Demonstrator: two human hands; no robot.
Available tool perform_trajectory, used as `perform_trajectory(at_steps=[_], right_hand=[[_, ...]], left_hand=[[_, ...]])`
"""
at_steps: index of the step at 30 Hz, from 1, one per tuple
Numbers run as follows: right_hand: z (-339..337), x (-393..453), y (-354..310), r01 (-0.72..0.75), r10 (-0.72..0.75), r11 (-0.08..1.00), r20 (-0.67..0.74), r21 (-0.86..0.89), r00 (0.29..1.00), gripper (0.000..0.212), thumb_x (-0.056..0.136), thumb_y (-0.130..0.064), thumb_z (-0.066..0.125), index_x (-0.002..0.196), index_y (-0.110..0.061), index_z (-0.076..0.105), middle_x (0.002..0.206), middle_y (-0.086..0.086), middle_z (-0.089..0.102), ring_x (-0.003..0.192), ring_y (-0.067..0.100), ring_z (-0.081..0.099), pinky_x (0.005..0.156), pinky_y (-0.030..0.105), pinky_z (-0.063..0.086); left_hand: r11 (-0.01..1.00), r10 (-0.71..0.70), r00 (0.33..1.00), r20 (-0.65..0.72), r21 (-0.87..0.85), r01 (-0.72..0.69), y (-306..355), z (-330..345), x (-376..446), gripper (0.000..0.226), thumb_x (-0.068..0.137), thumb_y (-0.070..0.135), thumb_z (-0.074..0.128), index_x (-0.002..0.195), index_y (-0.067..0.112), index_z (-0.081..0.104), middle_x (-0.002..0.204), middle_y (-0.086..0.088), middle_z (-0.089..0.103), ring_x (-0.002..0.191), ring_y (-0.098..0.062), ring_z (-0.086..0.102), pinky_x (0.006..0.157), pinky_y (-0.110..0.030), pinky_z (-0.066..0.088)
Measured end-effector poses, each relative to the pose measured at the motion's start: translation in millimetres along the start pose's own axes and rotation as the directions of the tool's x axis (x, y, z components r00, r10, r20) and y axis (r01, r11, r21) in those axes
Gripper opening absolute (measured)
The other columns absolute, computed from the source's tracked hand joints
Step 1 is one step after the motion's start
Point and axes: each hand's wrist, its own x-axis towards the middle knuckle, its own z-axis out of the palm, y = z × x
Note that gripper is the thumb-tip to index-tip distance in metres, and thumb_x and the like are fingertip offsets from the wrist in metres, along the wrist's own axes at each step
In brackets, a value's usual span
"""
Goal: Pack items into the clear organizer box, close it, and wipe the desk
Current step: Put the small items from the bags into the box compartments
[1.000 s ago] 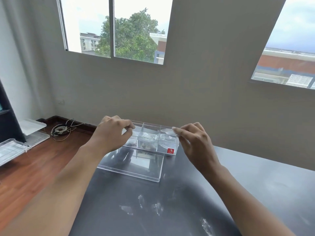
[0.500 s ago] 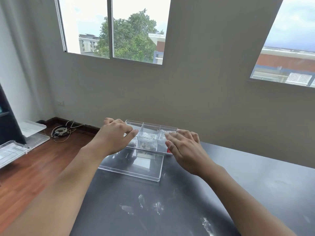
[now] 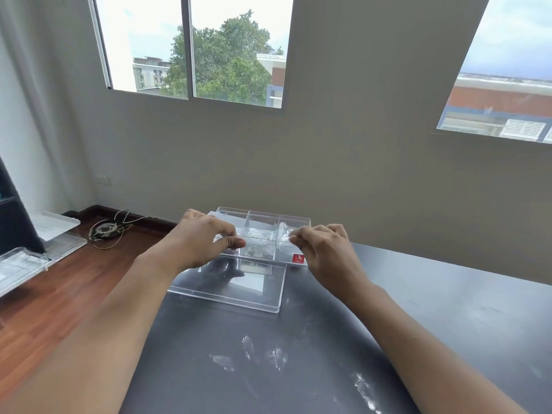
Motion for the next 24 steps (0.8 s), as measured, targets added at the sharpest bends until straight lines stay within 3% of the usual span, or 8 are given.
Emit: perform_trajectory(at_steps=[3, 6, 8, 11, 14, 19, 24], right_hand=[[-3.4, -2.8, -2.8, 0.006, -0.010, 0.999, 0.107, 0.039, 0.994, 0.038, 0.103, -0.053, 0.042, 0.105, -0.028, 0.071, 0.111, -0.016, 0.070, 0.117, 0.000, 0.048, 0.107, 0.030, 0.024], [-4.9, -5.2, -3.2, 0.030, -0.031, 0.998, 0.012, 0.058, 0.999, 0.027, 0.101, -0.046, 0.055, 0.114, -0.025, 0.067, 0.112, -0.013, 0.070, 0.110, 0.000, 0.045, 0.105, 0.030, 0.027], [-6.1, -4.4, -0.7, 0.087, -0.084, 0.996, -0.103, 0.024, 0.991, 0.017, 0.097, -0.040, 0.065, 0.103, -0.024, 0.067, 0.103, -0.015, 0.070, 0.102, 0.008, 0.058, 0.101, 0.032, 0.035], [-10.2, -2.0, 0.9, 0.110, -0.102, 0.993, -0.183, 0.031, 0.978, 0.014, 0.090, -0.036, 0.076, 0.088, -0.025, 0.069, 0.089, -0.014, 0.066, 0.084, 0.010, 0.059, 0.091, 0.032, 0.041], [-8.7, -4.3, 1.1, 0.149, -0.141, 0.988, -0.170, 0.035, 0.975, 0.009, 0.085, -0.028, 0.082, 0.084, -0.024, 0.074, 0.082, -0.013, 0.069, 0.074, 0.011, 0.062, 0.087, 0.036, 0.046], [-2.2, -6.8, 1.3, 0.132, -0.126, 0.991, -0.157, 0.029, 0.980, 0.006, 0.088, -0.030, 0.079, 0.090, -0.024, 0.078, 0.085, -0.012, 0.076, 0.073, 0.009, 0.062, 0.087, 0.036, 0.046], [4.0, -3.8, -2.7, 0.151, -0.153, 0.988, -0.083, -0.026, 0.985, 0.012, 0.097, -0.035, 0.065, 0.096, -0.026, 0.073, 0.084, -0.009, 0.077, 0.070, 0.015, 0.066, 0.089, 0.034, 0.040]], left_hand=[[0.999, 0.020, 1.000, -0.009, -0.028, -0.020, 6.3, -6.0, -2.1, 0.072, 0.075, 0.091, 0.030, 0.090, 0.036, 0.075, 0.064, 0.006, 0.059, 0.094, -0.029, 0.046, 0.102, -0.036, 0.034], [0.998, 0.019, 1.000, 0.002, -0.060, -0.019, 3.4, -6.5, -2.8, 0.070, 0.072, 0.089, 0.033, 0.090, 0.036, 0.075, 0.072, 0.003, 0.068, 0.099, -0.029, 0.046, 0.095, -0.033, 0.030], [0.997, 0.044, 0.999, -0.003, -0.062, -0.044, 1.1, -5.7, -2.4, 0.074, 0.071, 0.093, 0.030, 0.090, 0.038, 0.075, 0.080, 0.004, 0.072, 0.101, -0.028, 0.046, 0.094, -0.033, 0.029], [0.993, 0.058, 0.998, 0.001, -0.104, -0.058, 0.5, -8.0, -3.1, 0.069, 0.072, 0.091, 0.035, 0.089, 0.038, 0.075, 0.079, 0.003, 0.072, 0.094, -0.026, 0.052, 0.085, -0.034, 0.041], [0.989, 0.065, 0.998, 0.017, -0.134, -0.062, 2.7, -11.9, -4.6, 0.071, 0.072, 0.091, 0.037, 0.087, 0.034, 0.076, 0.081, 0.005, 0.073, 0.085, -0.020, 0.060, 0.075, -0.028, 0.049], [0.983, 0.014, 0.999, 0.044, -0.183, -0.005, 8.5, -17.3, -8.7, 0.049, 0.081, 0.073, 0.056, 0.084, 0.029, 0.077, 0.094, 0.014, 0.074, 0.096, -0.014, 0.063, 0.082, -0.029, 0.050], [0.982, -0.007, 0.999, 0.047, -0.190, 0.016, 10.9, -18.9, -10.1, 0.050, 0.082, 0.072, 0.058, 0.083, 0.025, 0.075, 0.093, 0.014, 0.072, 0.092, -0.019, 0.065, 0.082, -0.030, 0.052]])
